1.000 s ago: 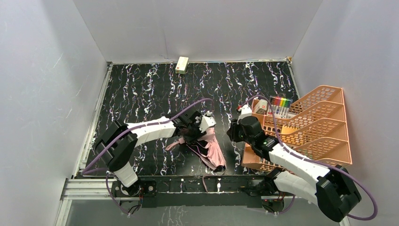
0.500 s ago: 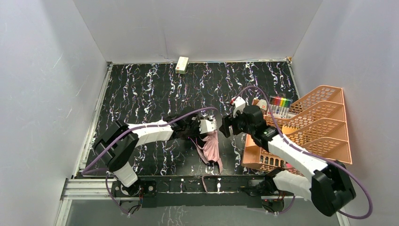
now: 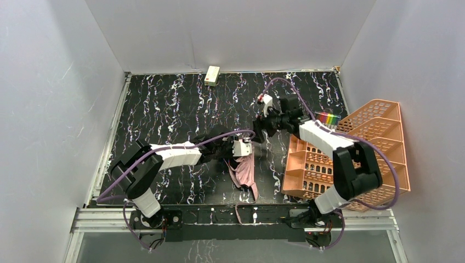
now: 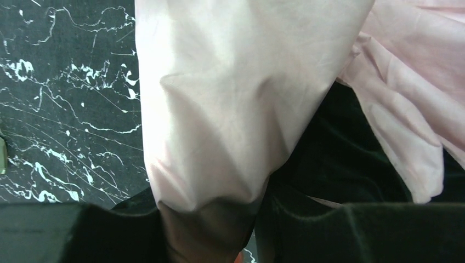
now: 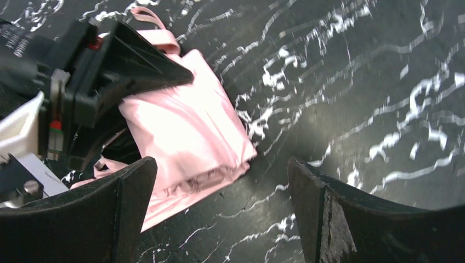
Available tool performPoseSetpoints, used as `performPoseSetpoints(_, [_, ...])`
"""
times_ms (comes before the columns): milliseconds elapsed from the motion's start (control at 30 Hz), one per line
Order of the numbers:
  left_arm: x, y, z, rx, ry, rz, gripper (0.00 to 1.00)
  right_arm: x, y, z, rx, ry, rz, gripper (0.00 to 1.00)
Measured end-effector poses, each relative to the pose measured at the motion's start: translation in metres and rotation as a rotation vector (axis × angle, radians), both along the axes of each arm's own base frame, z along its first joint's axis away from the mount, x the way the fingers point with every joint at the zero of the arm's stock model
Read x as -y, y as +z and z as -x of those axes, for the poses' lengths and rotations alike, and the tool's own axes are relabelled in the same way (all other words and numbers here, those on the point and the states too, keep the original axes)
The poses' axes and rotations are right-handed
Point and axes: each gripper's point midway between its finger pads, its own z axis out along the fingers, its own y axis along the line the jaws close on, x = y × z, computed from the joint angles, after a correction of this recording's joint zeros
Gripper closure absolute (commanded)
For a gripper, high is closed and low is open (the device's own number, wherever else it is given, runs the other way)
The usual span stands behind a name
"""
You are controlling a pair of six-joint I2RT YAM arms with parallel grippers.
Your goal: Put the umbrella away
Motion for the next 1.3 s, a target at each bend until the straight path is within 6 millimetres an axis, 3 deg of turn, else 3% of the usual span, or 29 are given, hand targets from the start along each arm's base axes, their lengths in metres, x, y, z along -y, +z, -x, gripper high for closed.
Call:
performPoseSetpoints(167, [0.0, 0.0, 0.0, 0.037, -0.013, 0.019, 1.0, -0.02, 0.016, -0.022, 0.042, 0.131, -0.02, 0.01])
performPoseSetpoints(333, [0.0, 0.002, -0.003, 0.063, -0.025, 0.014, 1.0, -0.03, 0.008, -0.032, 0.008, 0.244, -0.004, 0.01])
performPoseSetpoints(400, [0.0, 0.002, -0.004, 0.067, -0.03, 0.012, 1.0, -0.031, -0.006, -0.027, -0.05, 0.296, 0.018, 0.01])
performPoseSetpoints(667, [0.0, 0.002, -0.004, 0.073, -0.038, 0.006, 1.0, -0.04, -0.031, 0.007, -0.143, 0.421, 0.095, 0.01])
performPoseSetpoints(867, [0.0, 0.002, -0.004, 0.072, -0.038, 0.005, 1.0, -0.045, -0.05, 0.016, -0.196, 0.467, 0.155, 0.04])
performPoseSetpoints(1100, [0.0, 0.002, -0.004, 0.071, -0.035, 0.008, 1.0, -0.041, -0.064, 0.018, -0.252, 0.464, 0.219, 0.23])
performPoseSetpoints(1200, [0.0, 0.003, -0.004, 0.068, -0.022, 0.014, 1.0, -0.04, -0.066, 0.021, -0.253, 0.469, 0.239, 0.36])
performPoseSetpoints(1233, [0.0, 0.003, -0.004, 0.059, -0.005, 0.024, 0.96, -0.04, -0.067, 0.021, -0.244, 0.472, 0.256, 0.44])
performPoseSetpoints(1300, [0.0, 0.004, -0.005, 0.056, 0.004, 0.03, 0.86, -0.04, -0.069, 0.02, -0.239, 0.471, 0.264, 0.49])
